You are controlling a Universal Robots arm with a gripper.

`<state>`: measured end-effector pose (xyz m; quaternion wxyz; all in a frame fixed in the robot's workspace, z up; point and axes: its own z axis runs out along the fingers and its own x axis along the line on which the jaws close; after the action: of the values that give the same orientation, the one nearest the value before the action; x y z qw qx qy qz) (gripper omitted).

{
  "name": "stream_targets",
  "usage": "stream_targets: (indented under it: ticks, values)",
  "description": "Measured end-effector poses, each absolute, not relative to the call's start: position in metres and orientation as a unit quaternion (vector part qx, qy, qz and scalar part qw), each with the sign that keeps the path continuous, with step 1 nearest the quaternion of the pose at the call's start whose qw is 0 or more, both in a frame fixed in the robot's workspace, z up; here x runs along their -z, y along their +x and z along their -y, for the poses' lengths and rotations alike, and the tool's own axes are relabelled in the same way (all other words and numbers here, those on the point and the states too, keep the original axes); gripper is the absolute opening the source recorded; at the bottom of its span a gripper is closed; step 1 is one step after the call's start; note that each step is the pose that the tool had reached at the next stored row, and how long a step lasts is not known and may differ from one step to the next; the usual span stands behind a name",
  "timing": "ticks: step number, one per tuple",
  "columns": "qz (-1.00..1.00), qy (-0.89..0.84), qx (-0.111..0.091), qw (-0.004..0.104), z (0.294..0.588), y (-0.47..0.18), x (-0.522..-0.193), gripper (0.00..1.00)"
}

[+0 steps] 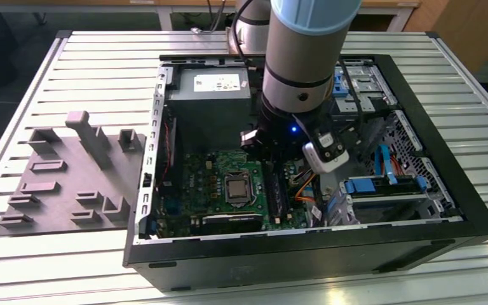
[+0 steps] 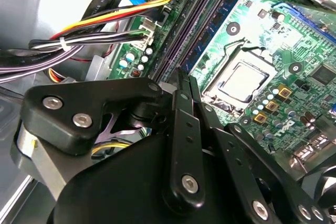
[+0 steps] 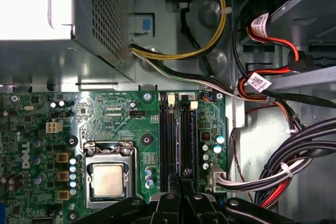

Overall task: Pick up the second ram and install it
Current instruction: 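Insert the second ram into the second slot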

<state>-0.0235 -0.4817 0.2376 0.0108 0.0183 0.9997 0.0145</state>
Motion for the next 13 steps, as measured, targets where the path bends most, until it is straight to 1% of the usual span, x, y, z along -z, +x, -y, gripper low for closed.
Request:
stream_targets:
  ticks: [13]
  values:
    - [-1.0,0.018,-0.015,0.011,0.4817,-0.0237,-0.2348,0.12]
